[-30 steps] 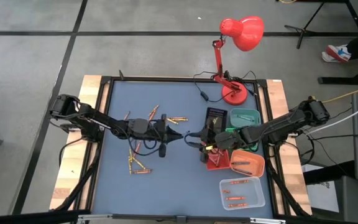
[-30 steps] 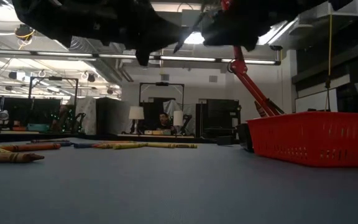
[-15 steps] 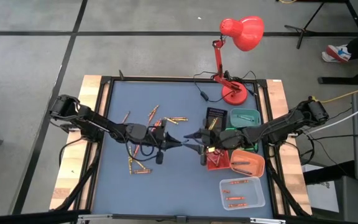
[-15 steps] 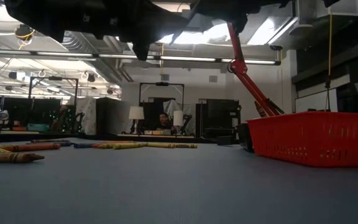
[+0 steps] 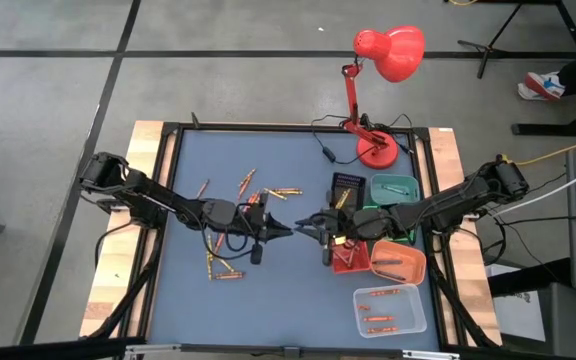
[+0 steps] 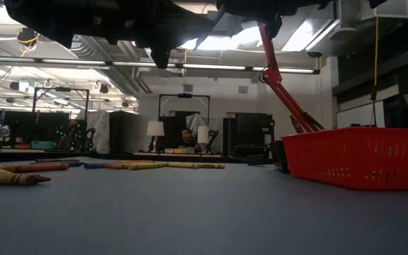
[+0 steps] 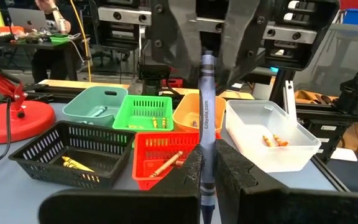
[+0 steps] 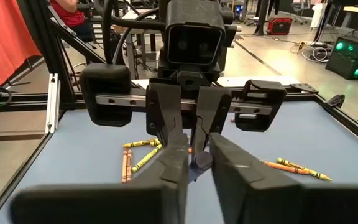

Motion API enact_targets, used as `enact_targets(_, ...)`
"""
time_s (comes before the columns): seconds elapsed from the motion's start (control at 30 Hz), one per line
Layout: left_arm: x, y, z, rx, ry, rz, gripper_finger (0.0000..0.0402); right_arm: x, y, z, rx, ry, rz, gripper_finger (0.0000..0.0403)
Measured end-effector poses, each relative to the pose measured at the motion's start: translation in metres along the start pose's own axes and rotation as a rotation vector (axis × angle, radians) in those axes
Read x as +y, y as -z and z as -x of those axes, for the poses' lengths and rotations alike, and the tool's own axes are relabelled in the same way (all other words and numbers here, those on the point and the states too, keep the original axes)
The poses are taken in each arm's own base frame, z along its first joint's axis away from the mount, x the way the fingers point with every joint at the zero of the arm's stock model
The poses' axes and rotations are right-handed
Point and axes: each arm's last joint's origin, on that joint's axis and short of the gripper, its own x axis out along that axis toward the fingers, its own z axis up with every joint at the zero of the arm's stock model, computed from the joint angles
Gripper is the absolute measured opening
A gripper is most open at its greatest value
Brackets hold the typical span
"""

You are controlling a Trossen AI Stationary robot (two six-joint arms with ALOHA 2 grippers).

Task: Sort crayons
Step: Put the blue crayon into the orange bin

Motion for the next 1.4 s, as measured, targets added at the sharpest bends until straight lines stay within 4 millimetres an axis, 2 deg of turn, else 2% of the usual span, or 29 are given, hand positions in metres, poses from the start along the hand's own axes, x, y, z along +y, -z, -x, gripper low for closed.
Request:
enact_targets(0.17,0.0,0.0,0.0,0.002,-0.002,-0.003,0.0007,0.0,0.0,0.0,0.0,-0.003,-0.002,0.0014)
enact_targets(0.47,0.0,0.0,0.0,0.002,-0.008,-0.002,0.0011,0.0,0.0,0.0,0.001,-0.001,-0.001,0.0034)
enact_targets(0.63,0.0,0.0,0.0,0.0,-0.004,0.002,0.0048,0.0,0.001,0.0,0.009,0.0,0.003,0.0013)
enact_targets(0.83,-0.001,0.001,0.0,0.006,0.002,0.004,0.0092,-0.002,0.002,0.006,0.068,-0.015,0.021,0.0021)
enact_targets(1.07,-0.002,0.007,0.001,0.067,0.001,-0.002,0.01,-0.01,-0.001,0.034,0.248,-0.038,-0.064,0.0016)
enact_targets(1.4,-0.001,0.009,0.001,0.097,-0.003,-0.007,0.0101,-0.022,0.001,0.098,0.665,-0.195,-0.412,0.0027)
